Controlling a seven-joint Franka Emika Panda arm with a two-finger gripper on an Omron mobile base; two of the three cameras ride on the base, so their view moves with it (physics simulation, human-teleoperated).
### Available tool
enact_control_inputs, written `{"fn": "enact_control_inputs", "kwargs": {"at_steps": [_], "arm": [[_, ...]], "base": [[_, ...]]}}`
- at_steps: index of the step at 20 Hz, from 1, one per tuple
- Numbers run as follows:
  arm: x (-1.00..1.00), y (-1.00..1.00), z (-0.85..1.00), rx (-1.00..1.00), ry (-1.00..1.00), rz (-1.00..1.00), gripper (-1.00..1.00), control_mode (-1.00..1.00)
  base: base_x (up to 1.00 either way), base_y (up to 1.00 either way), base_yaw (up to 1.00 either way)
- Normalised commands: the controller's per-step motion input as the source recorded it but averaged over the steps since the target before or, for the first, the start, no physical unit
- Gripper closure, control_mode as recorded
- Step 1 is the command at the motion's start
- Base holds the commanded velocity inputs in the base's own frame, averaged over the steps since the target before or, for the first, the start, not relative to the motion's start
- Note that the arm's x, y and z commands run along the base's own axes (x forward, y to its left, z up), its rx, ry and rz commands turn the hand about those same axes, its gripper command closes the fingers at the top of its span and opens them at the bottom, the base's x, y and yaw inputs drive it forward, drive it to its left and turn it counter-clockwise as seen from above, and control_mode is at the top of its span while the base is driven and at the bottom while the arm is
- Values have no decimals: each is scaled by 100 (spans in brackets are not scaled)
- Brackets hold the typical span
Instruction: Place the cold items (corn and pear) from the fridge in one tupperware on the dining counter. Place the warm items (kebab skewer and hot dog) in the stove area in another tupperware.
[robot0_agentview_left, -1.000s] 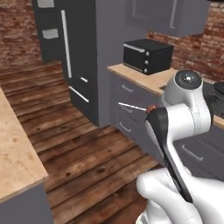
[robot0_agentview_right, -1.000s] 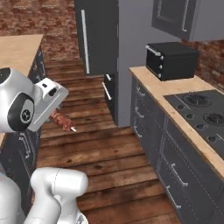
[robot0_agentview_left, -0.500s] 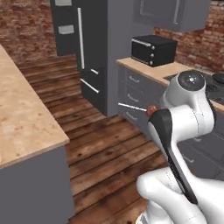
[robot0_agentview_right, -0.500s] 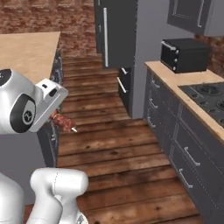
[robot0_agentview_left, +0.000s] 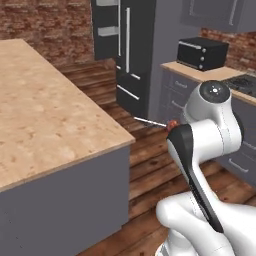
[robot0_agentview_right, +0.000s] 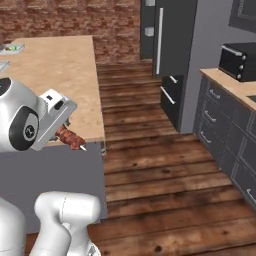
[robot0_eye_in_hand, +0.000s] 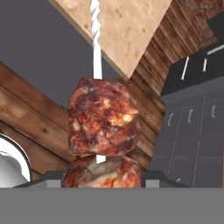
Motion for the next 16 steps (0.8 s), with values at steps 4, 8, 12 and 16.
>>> {"fn": "enact_control_inputs", "kwargs": {"at_steps": [4, 8, 12, 16], "arm": [[0, 0, 0, 0, 0, 0, 100, 100], [0, 0, 0, 0, 0, 0, 100, 100], [0, 0, 0, 0, 0, 0, 100, 100], [0, 0, 0, 0, 0, 0, 100, 100]], "base": [[-21, 100, 0], [-13, 100, 0], [-11, 100, 0], [-8, 100, 0]]}}
